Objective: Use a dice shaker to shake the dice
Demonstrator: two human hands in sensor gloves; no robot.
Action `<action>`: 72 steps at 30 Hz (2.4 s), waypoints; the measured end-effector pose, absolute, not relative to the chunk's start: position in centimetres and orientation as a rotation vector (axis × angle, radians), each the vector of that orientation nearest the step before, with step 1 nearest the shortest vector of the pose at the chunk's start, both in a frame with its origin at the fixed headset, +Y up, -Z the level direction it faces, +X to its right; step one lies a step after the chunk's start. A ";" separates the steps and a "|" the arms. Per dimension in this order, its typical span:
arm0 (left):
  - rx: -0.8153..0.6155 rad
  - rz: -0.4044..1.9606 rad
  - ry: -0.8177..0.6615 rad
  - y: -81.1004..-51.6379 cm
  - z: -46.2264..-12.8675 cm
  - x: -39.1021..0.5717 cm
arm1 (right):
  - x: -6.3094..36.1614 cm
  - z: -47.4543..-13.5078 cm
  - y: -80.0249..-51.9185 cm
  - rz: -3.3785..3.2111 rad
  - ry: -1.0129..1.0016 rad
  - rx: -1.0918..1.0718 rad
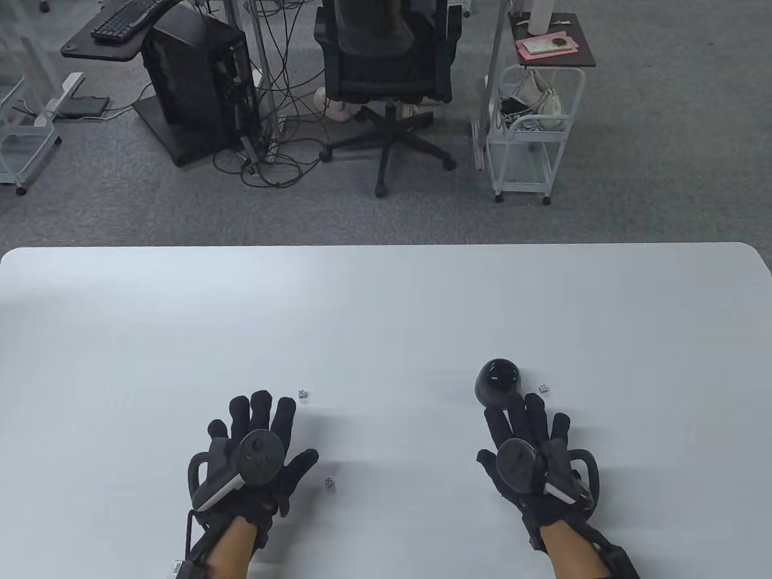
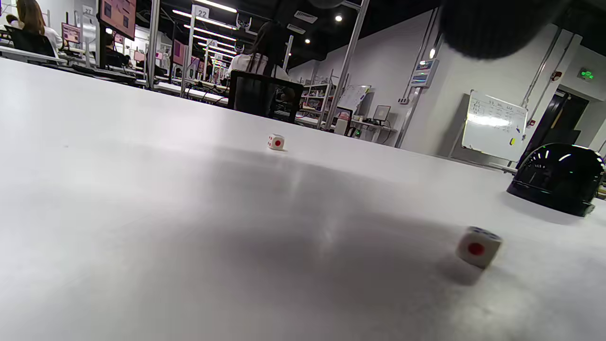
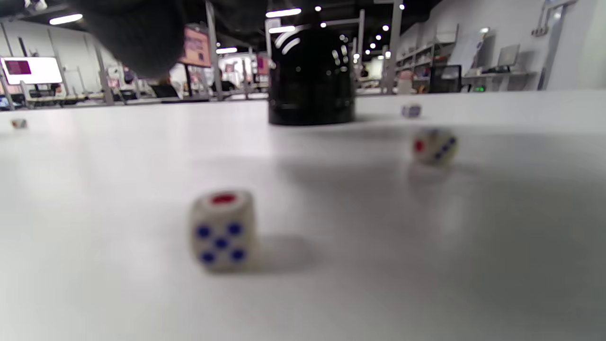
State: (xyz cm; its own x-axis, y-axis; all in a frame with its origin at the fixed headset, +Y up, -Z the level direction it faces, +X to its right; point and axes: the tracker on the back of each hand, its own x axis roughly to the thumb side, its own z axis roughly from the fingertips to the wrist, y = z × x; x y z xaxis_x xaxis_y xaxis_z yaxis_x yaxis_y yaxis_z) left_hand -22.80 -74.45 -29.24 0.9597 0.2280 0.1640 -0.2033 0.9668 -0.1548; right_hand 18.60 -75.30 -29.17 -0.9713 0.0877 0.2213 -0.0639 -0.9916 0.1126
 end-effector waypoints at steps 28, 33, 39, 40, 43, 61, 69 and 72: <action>-0.087 0.251 -0.189 -73.9 -29.1 -22.7 | 19.2 -30.5 -73.7 2.836 -0.048 0.266; -0.091 0.263 -0.199 -74.0 -29.2 -22.6 | 19.5 -32.6 -72.9 2.641 -0.036 0.115; -0.102 0.273 -0.214 -74.1 -29.2 -22.4 | 19.4 -35.6 -73.3 2.578 0.049 -0.070; -0.104 0.274 -0.214 -74.1 -29.2 -22.4 | 19.4 -36.1 -73.5 2.569 0.066 -0.103; -0.109 0.278 -0.214 -74.1 -29.2 -22.4 | 19.3 -37.3 -74.0 2.553 0.106 -0.158; -0.142 0.294 -0.221 -74.2 -29.3 -22.3 | 18.0 -38.2 -75.9 2.682 0.341 -0.161; -0.117 0.339 -0.271 -73.8 -29.3 -21.8 | 17.6 -35.9 -75.2 2.598 0.126 0.041; -0.094 0.401 -0.319 -73.3 -29.1 -20.9 | 16.9 -34.6 -73.9 2.502 0.042 0.166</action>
